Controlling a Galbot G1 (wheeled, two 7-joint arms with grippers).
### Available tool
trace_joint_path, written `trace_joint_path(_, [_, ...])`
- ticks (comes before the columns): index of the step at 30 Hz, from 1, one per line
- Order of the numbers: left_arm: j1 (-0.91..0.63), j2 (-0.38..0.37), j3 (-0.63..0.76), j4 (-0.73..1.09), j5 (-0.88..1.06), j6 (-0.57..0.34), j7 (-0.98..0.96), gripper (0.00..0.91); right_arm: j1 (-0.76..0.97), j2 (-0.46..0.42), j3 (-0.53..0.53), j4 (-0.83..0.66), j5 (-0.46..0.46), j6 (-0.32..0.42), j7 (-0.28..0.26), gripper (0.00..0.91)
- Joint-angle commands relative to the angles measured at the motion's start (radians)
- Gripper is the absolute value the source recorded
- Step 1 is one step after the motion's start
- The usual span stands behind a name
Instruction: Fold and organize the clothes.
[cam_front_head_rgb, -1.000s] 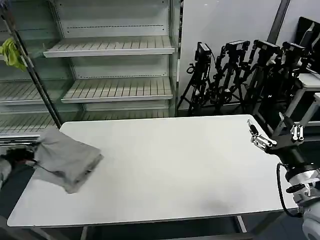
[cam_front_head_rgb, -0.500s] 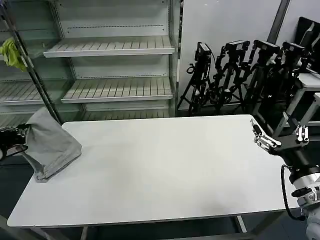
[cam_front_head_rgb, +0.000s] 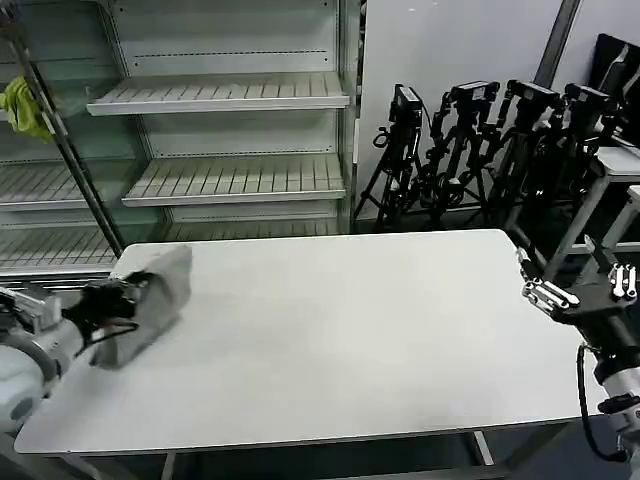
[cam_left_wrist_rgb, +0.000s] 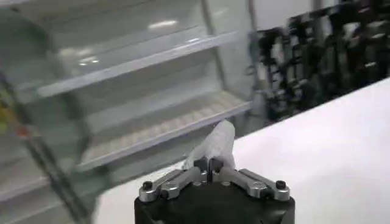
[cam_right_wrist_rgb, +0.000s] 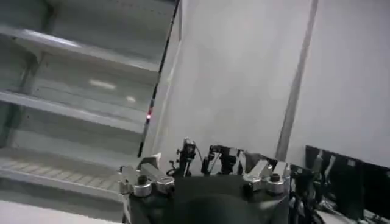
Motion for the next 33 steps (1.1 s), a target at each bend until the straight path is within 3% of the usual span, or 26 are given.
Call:
trace_joint_path(1, [-0.091,-0.053,0.201,-0.104,-0.108,0.006,-0.031,0.071,-0.056,0.03,0.031,0.016,-0.015,-0.003,0.002,0.907])
trace_joint_path(10, [-0.293,-0.229,0.492,0.074,-0.074,0.005,-0.055,0.101,-0.104,0.055,0.036,0.033,-0.039,-0.006,0.002,0.907])
trace_joint_path(17, [-0.4,-0.33,0.588,0.146,-0.053,0.005,-0.064,0.101,-0.15,0.073,0.052,0.055,-0.051,-0.012,0.007,0.907])
trace_joint_path(18, [-0.416,-0.344,0.6,0.154,-0.053,0.005,-0.063,0.141,-0.156,0.076,0.056,0.057,-0.052,-0.012,0.007,0.907])
trace_joint_path(19, [-0.427,-0.349,0.604,0.157,-0.052,0.005,-0.062,0.685,-0.163,0.08,0.06,0.06,-0.053,-0.012,0.006,0.907])
trace_joint_path(20, [-0.432,-0.353,0.605,0.157,-0.052,0.005,-0.061,0.907,-0.166,0.082,0.062,0.061,-0.053,-0.012,0.006,0.907])
trace_joint_path(33, [-0.364,-0.291,0.442,0.011,-0.085,0.002,-0.028,0.907,-0.072,0.07,-0.029,0.048,-0.068,-0.038,0.012,0.907])
